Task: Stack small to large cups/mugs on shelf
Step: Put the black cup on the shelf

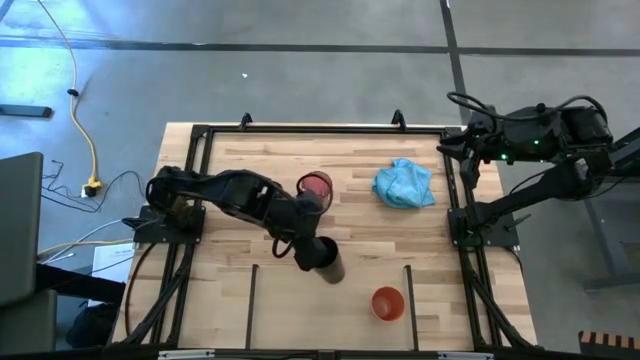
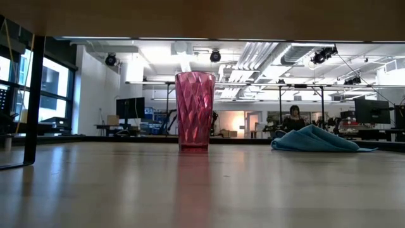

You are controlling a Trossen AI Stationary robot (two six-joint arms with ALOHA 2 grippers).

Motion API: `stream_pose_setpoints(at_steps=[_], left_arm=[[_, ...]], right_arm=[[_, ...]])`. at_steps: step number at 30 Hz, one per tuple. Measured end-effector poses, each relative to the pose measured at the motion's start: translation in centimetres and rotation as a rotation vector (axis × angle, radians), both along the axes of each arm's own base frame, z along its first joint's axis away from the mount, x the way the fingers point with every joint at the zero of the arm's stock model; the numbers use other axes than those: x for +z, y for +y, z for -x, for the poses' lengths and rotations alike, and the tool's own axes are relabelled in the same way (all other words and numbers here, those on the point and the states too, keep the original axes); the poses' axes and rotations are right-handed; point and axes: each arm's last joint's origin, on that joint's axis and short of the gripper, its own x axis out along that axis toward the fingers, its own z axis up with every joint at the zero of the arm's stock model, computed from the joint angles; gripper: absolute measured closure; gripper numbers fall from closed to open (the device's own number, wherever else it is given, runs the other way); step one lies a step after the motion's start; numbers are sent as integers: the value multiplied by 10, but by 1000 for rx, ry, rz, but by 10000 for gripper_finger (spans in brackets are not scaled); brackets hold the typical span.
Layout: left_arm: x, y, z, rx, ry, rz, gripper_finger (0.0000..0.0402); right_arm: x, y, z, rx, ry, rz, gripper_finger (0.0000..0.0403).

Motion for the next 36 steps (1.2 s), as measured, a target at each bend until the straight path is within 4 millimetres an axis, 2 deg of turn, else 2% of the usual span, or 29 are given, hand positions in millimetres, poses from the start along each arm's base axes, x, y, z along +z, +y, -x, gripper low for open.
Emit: stream_pose_setpoints(at_steps=[4, 19, 29, 36], left_arm=[[5, -6, 3, 3, -14, 9, 401], [5, -28, 8, -53, -18, 6, 401], [-22, -43, -19, -188, 34, 30, 401], [-24, -44, -24, -206, 17, 29, 401]], right_arm=[[-1, 0, -3, 4, 13, 7, 325], [-4, 1, -16, 9, 46, 15, 325], [-5, 2, -22, 8, 59, 13, 325], [-7, 3, -28, 30, 78, -4, 325]])
